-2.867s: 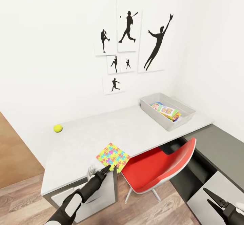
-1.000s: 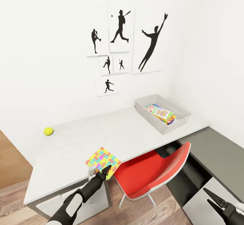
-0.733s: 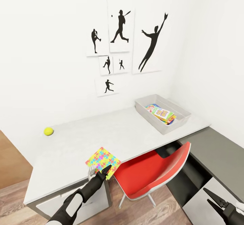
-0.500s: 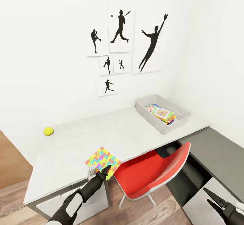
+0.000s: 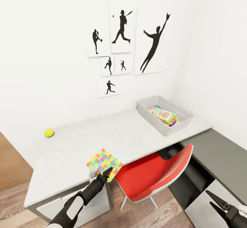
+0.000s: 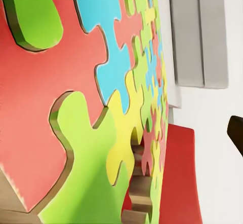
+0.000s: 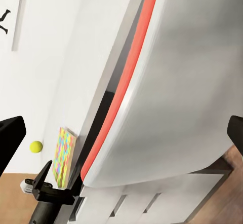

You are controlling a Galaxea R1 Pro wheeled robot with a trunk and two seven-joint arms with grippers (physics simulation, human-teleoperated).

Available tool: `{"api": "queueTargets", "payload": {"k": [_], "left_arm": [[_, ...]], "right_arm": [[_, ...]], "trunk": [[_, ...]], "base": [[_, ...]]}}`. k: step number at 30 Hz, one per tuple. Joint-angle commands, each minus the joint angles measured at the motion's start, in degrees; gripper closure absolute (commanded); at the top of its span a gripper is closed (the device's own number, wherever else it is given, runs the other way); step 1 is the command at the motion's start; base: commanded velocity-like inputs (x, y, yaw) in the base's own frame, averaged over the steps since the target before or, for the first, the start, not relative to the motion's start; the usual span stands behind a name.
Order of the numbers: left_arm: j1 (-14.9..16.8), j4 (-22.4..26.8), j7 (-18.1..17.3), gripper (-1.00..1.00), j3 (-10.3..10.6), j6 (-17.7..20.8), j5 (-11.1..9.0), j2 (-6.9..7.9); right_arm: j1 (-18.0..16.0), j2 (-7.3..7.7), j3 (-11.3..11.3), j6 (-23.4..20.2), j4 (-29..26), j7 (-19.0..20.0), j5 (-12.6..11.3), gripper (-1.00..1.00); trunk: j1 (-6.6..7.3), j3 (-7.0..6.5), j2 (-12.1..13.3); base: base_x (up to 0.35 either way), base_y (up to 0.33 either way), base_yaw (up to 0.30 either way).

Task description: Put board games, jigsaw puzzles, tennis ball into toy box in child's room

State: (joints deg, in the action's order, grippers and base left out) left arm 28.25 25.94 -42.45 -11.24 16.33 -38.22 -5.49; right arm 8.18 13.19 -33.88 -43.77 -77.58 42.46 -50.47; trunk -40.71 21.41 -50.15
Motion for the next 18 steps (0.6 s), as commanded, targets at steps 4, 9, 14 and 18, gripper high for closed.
{"api": "queueTargets", "payload": {"k": [4,9,14,18], "left_arm": [[0.0,0.0,-0.2,1.0,-0.2,0.6,-0.2,-0.05],[0.0,0.0,-0.2,1.0,-0.2,0.6,-0.2,-0.05],[0.0,0.0,-0.2,1.0,-0.2,0.7,-0.2,-0.05],[0.0,0.0,-0.3,1.0,-0.2,0.7,-0.2,-0.05]], "right_arm": [[0.0,0.02,0.0,-0.3,0.0,0.0,-0.2,-1.0],[0.0,0.01,0.0,-0.3,0.0,0.0,-0.2,-1.0],[0.0,0.01,0.0,-0.3,0.0,0.0,-0.2,-1.0],[0.0,0.02,0.0,-0.3,0.0,0.0,-0.2,-1.0]], "trunk": [[-0.01,0.05,0.0],[-0.01,0.05,0.0],[-0.01,0.05,0.0],[-0.01,0.05,0.0]], "base": [[0.0,0.0,0.0],[0.0,0.0,0.0],[0.0,0.0,0.0],[0.0,0.0,0.0]]}}
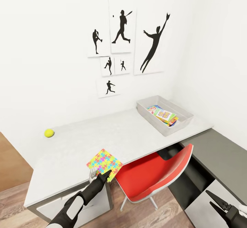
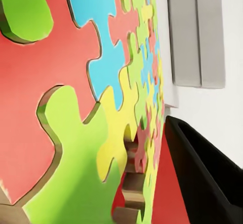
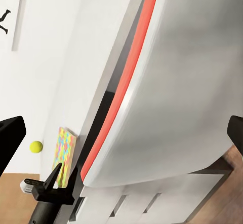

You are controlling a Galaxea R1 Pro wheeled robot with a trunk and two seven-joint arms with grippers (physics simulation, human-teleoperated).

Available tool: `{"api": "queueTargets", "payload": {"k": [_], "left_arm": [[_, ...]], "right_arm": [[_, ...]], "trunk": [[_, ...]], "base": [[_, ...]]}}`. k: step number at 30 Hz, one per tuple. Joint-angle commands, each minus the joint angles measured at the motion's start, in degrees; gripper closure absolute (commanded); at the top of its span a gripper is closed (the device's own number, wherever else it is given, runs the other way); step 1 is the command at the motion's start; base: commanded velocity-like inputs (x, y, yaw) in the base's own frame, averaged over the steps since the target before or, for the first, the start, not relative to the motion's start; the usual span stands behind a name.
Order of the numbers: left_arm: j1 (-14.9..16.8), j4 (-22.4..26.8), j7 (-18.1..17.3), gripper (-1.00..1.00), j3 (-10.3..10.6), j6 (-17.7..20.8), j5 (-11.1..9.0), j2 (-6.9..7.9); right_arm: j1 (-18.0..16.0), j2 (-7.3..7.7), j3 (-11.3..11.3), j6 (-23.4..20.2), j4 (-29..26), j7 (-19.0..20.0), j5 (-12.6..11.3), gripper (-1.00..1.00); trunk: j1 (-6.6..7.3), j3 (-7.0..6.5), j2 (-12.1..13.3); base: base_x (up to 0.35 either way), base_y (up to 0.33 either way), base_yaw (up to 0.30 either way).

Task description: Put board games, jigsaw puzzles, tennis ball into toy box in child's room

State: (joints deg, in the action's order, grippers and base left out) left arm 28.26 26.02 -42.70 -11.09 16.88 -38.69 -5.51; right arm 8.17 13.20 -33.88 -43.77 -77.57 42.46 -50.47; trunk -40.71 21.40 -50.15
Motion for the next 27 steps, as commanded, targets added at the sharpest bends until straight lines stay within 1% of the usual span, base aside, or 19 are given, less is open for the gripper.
{"api": "queueTargets", "payload": {"k": [1,3,5,6,9,12,21,23,24,27], "left_arm": [[0.0,-0.1,0.0,1.0,-0.3,0.2,0.3,-0.03],[0.0,0.0,-0.2,1.0,-0.3,0.2,0.3,-0.08],[0.0,0.1,-1.8,1.0,-0.1,0.2,0.3,-0.11],[0.0,0.1,-3.2,1.0,0.6,0.1,0.3,-0.07],[0.0,0.4,-5.4,1.0,2.9,0.1,0.3,-0.03],[0.0,0.6,-5.9,1.0,3.3,0.4,0.2,-0.03],[-0.2,1.2,-6.2,1.0,3.5,0.7,0.2,-0.03],[-0.3,3.0,-6.2,1.0,3.5,1.0,0.2,-0.03],[-0.3,4.3,-6.2,1.0,3.7,1.8,0.2,-0.03],[-0.6,7.8,-6.2,1.0,5.1,5.3,0.2,0.01]], "right_arm": [[0.0,0.02,0.0,-0.3,0.0,0.0,-0.2,-1.0],[0.0,0.0,0.0,-0.3,0.0,0.0,-0.2,-1.0],[0.0,0.02,0.0,-0.3,0.0,0.0,-0.2,-1.0],[0.0,0.03,0.0,-0.3,0.0,0.0,-0.2,-1.0],[0.0,0.0,0.0,-0.3,0.0,0.0,-0.2,-1.0],[0.0,0.04,0.0,-0.3,0.0,0.0,-0.2,-1.0],[0.0,0.07,0.0,-0.3,0.0,0.0,-0.2,-1.0],[0.0,0.07,0.0,-0.3,0.0,0.0,-0.1,-1.0],[0.0,0.07,0.0,-0.4,0.0,0.0,-0.1,-1.0],[0.0,0.07,0.0,-0.4,0.0,0.0,-0.1,-1.0]], "trunk": [[-0.01,0.06,0.0],[-0.01,0.06,0.0],[-0.01,0.06,0.0],[-0.01,0.06,0.0],[-0.01,0.06,0.0],[-0.01,0.06,0.0],[-0.01,0.06,0.0],[-0.01,0.06,0.0],[-0.01,0.06,0.0],[-0.01,0.06,0.0]], "base": [[0.0,0.0,0.0],[0.0,0.0,0.0],[0.0,0.0,0.0],[0.0,0.0,0.0],[0.0,0.0,0.0],[0.0,0.0,0.0],[0.0,0.0,0.0],[0.0,0.0,0.0],[0.0,0.0,0.0],[0.0,0.0,0.0]]}}
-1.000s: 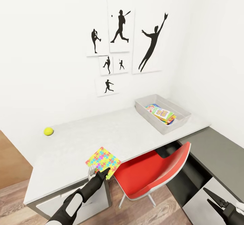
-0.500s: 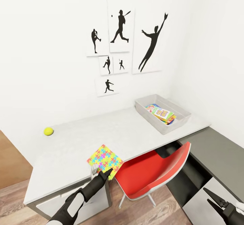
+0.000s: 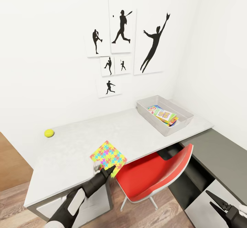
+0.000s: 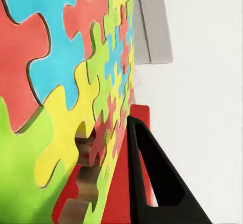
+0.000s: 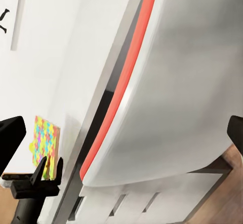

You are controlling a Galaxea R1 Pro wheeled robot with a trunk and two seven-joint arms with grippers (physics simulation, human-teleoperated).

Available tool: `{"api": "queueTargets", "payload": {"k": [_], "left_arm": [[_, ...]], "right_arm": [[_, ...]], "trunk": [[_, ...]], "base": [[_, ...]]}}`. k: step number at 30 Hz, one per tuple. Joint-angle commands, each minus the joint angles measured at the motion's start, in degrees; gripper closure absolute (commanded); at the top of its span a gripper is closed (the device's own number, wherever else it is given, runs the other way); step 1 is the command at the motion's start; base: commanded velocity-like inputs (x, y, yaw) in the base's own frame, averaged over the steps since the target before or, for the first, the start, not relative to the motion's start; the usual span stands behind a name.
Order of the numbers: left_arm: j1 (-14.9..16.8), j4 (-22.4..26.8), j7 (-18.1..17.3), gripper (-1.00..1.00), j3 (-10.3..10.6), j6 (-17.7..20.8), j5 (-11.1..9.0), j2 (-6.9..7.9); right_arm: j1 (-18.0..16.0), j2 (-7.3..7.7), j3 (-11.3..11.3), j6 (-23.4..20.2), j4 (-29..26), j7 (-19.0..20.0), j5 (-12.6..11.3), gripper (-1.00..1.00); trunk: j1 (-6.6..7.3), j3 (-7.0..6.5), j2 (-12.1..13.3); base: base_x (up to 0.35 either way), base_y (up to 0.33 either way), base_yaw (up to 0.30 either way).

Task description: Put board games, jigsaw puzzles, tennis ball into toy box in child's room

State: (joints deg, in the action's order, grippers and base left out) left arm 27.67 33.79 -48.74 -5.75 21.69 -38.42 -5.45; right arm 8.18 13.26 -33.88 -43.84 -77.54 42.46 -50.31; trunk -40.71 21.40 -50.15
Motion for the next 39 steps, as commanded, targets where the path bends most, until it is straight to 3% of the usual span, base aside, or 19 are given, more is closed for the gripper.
{"api": "queueTargets", "payload": {"k": [1,9,14,19,25,30,33,39], "left_arm": [[-0.1,1.1,-0.2,1.0,0.1,1.3,-0.1,-0.03],[-0.5,7.0,-0.2,1.0,0.8,8.3,-0.2,0.04],[-0.9,13.3,-0.2,1.0,1.2,16.8,-0.1,0.24],[-3.4,26.5,-1.4,1.0,6.7,28.7,0.0,0.57],[-5.5,33.0,-1.7,1.0,8.8,31.9,0.0,0.61],[-5.8,33.6,-1.8,1.0,11.0,32.9,-0.2,0.66],[-5.9,33.8,-2.0,1.0,13.6,34.9,-0.1,0.67],[-5.9,33.8,-2.1,1.0,15.1,35.7,-0.2,0.64]], "right_arm": [[0.0,0.01,0.0,-0.4,0.0,0.0,-0.2,-1.0],[0.0,0.09,0.0,-0.3,0.1,0.0,-0.2,-1.0],[0.0,-0.04,-0.1,-0.2,0.0,0.2,-0.2,-1.0],[0.0,-0.39,-0.1,-0.1,-0.3,0.3,-0.2,-1.0],[0.0,-0.59,0.0,0.0,-0.4,0.3,-0.2,-1.0],[0.0,-0.67,-0.1,-0.1,-0.5,0.5,-0.2,-1.0],[0.0,-0.69,-0.2,-0.1,-0.4,0.8,-0.4,-1.0],[0.1,-0.69,-0.5,-0.1,-0.2,1.1,-0.6,-1.0]], "trunk": [[-0.01,0.06,0.0],[-0.01,0.06,0.0],[-0.01,0.06,0.0],[-0.01,0.06,0.0],[-0.01,0.06,0.0],[-0.01,0.06,0.0],[-0.01,0.06,0.0],[-0.01,0.06,0.0]], "base": [[0.0,0.0,0.0],[0.0,0.0,0.0],[0.0,0.0,0.0],[0.0,0.0,0.0],[0.0,0.0,0.0],[0.0,0.0,0.0],[0.0,0.0,0.0],[0.0,0.0,0.0]]}}
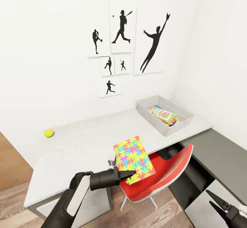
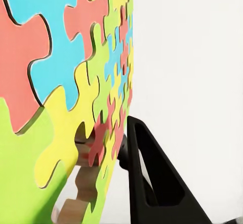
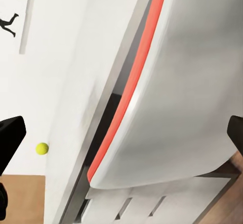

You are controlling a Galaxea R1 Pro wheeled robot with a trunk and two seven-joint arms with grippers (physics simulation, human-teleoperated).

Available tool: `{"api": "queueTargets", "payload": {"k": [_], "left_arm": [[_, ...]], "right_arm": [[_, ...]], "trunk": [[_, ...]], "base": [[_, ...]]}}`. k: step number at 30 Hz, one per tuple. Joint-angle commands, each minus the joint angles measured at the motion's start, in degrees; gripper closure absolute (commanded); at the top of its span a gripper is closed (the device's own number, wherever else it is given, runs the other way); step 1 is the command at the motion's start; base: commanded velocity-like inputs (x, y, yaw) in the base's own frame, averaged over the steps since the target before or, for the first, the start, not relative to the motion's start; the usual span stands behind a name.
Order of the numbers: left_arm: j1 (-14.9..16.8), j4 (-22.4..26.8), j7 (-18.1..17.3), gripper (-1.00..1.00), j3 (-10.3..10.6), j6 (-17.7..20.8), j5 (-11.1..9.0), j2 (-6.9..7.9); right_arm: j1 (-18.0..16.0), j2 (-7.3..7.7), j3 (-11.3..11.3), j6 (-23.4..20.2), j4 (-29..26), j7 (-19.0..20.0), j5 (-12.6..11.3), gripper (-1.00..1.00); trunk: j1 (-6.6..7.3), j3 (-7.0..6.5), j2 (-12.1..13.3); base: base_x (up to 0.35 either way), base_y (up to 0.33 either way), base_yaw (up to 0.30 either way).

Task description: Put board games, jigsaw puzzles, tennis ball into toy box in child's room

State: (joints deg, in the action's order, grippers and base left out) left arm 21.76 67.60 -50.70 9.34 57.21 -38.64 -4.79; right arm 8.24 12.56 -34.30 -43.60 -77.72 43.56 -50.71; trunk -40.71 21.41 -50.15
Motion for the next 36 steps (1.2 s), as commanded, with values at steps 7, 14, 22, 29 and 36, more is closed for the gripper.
{"api": "queueTargets", "payload": {"k": [7,14,22,29,36], "left_arm": [[0.0,0.0,-0.2,1.0,0.3,0.3,0.1,-0.04],[0.1,0.1,-0.2,1.0,0.3,0.3,0.1,-0.12],[0.0,2.5,-0.2,1.0,0.4,0.6,0.1,-0.09],[0.1,3.8,-0.2,1.0,0.2,2.5,-0.3,-0.05],[0.5,5.4,-0.5,1.0,0.5,2.8,-0.6,-0.01]], "right_arm": [[0.0,0.07,-0.1,-0.3,0.1,-0.1,-0.3,-1.0],[0.0,0.07,0.0,-0.3,0.3,-0.1,-0.5,-1.0],[0.0,0.08,0.2,-0.4,0.3,-0.2,-0.6,-1.0],[0.0,0.02,0.2,-0.4,0.3,-0.3,-0.7,-1.0],[0.0,0.01,0.2,-0.4,0.3,-0.2,-0.7,-1.0]], "trunk": [[-0.01,0.05,0.0],[-0.01,0.05,0.0],[1.09,-0.84,2.0],[1.31,-1.02,2.4],[2.84,-2.28,5.2]], "base": [[0.0,0.0,0.0],[0.0,0.0,0.0],[0.0,0.0,0.0],[0.0,0.0,0.0],[0.0,0.0,0.0]]}}
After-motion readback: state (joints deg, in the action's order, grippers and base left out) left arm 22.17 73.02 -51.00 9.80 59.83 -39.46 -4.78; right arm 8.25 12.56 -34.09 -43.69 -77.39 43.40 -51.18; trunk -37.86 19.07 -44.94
